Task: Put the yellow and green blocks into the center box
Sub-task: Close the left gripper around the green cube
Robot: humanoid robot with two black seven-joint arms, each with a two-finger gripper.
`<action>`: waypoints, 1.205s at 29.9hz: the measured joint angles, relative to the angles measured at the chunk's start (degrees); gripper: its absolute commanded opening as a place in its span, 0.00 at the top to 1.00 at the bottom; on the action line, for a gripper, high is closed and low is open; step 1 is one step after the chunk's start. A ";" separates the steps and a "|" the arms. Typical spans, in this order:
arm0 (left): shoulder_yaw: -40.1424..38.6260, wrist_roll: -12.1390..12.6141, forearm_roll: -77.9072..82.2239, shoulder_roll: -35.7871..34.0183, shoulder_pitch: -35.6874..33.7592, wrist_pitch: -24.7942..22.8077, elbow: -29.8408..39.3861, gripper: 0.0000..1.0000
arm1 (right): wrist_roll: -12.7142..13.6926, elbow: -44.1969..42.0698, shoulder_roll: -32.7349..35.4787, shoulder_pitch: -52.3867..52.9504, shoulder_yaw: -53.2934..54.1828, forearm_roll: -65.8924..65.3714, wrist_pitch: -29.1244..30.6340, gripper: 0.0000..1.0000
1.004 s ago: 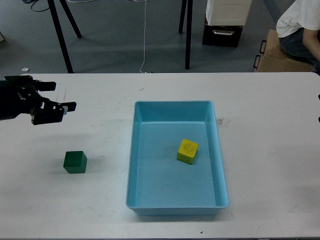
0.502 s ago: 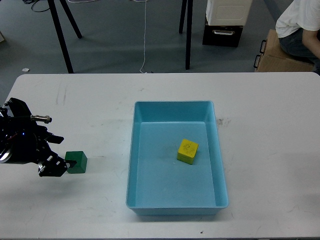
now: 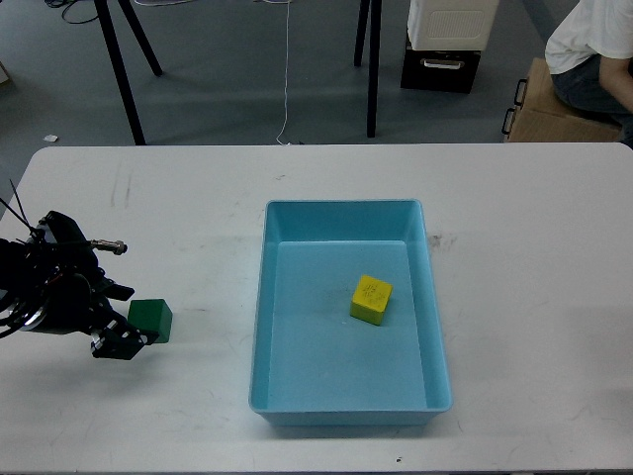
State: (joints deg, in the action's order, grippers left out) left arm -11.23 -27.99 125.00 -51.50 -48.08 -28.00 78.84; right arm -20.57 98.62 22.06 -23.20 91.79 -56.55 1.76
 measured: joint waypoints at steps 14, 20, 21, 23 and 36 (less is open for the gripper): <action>0.14 0.00 0.01 3.33 -0.39 0.00 -1.47 0.10 | -0.01 -0.13 -0.17 0.00 0.06 1.27 -0.07 0.01; 0.31 -0.01 0.00 5.14 -0.59 0.00 -4.01 0.18 | -0.03 -0.17 -0.18 0.00 0.06 1.68 -0.53 0.01; 0.57 -0.01 0.00 5.19 -0.62 0.00 -4.11 0.21 | -0.03 -0.17 -0.18 0.00 0.09 1.69 -0.65 0.01; 1.48 -0.01 0.00 5.24 -0.73 0.00 -4.21 0.26 | -0.03 -0.17 -0.18 0.00 0.18 1.70 -0.75 0.01; 2.52 -0.01 0.00 5.30 -1.46 -0.01 -4.46 0.61 | 0.01 -0.27 -0.18 0.00 0.19 2.06 -0.80 0.01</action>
State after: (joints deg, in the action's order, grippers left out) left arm -8.71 -28.00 125.00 -46.20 -49.53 -28.00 74.38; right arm -20.57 98.35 21.88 -23.20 91.98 -54.49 0.96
